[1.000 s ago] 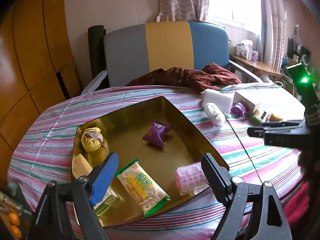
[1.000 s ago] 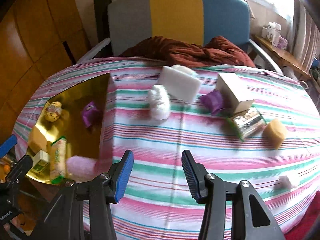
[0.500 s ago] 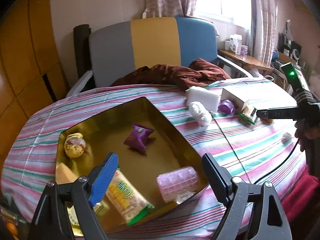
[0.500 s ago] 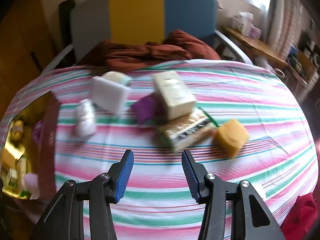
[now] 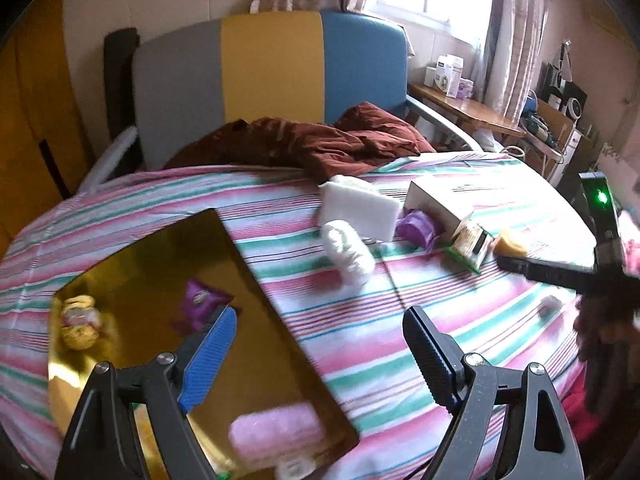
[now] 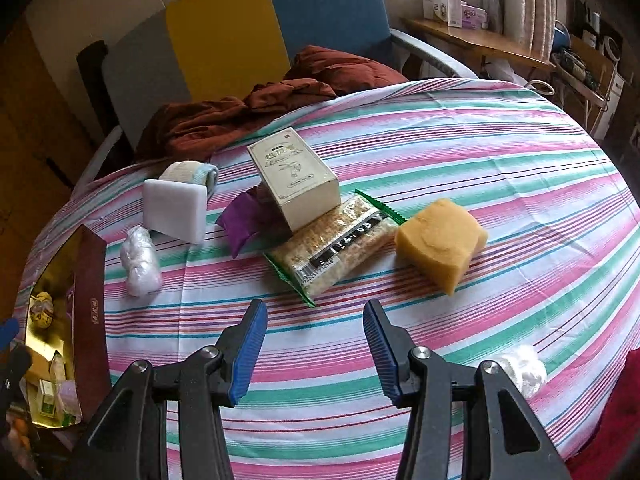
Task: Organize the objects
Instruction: 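Move both tools away from the tray toward the remaining items, then grasp the white plastic bundle with the left tool while the right tool grasps the white foam block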
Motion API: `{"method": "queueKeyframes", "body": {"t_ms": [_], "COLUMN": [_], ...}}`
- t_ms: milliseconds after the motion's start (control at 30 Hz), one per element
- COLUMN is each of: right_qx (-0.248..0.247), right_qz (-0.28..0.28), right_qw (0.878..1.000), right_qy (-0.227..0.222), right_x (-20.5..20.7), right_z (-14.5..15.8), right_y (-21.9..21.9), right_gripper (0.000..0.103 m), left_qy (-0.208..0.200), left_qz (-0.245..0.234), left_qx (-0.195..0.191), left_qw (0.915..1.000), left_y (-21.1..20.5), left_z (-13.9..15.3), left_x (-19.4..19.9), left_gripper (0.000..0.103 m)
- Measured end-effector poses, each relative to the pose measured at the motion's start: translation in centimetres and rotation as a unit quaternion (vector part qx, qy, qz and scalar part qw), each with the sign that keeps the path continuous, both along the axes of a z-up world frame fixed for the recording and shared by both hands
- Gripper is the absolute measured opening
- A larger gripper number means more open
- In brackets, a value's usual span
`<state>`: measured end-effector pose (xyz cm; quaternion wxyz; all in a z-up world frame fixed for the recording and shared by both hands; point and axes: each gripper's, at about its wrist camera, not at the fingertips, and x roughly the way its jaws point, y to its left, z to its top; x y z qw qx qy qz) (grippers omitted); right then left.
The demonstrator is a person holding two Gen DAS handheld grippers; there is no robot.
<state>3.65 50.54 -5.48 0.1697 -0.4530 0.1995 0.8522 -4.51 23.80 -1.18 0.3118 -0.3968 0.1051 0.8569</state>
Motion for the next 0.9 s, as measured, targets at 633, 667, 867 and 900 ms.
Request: {"method": "queueKeyframes", "body": {"t_ms": [633, 667, 867, 900], "right_qx": [0.011, 0.013, 0.016, 0.015], "right_qz": [0.028, 0.029, 0.033, 0.034], "right_qw": [1.0, 0.999, 0.999, 0.999], "right_qy": [-0.004, -0.005, -0.012, -0.013], "right_x": [-0.7, -0.8, -1.0, -1.0], "right_z": [-0.1, -0.1, -0.4, -0.5], "right_y": [-0.9, -1.0, -1.2, -1.2], "right_gripper": [0.051, 0.051, 0.051, 0.051], "left_qy": [-0.088, -0.089, -0.11, -0.119], "left_qz": [0.02, 0.025, 0.035, 0.034], "left_qx": [-0.043, -0.048, -0.074, -0.078], "left_qw": [0.995, 0.9945, 0.9905, 0.9893], "left_y": [9.4, 9.7, 11.0, 11.1], "left_z": [-6.2, -6.6, -8.8, -9.3], "left_x": [-8.7, -9.0, -10.4, -10.6], "left_gripper": [0.078, 0.078, 0.074, 0.054]}}
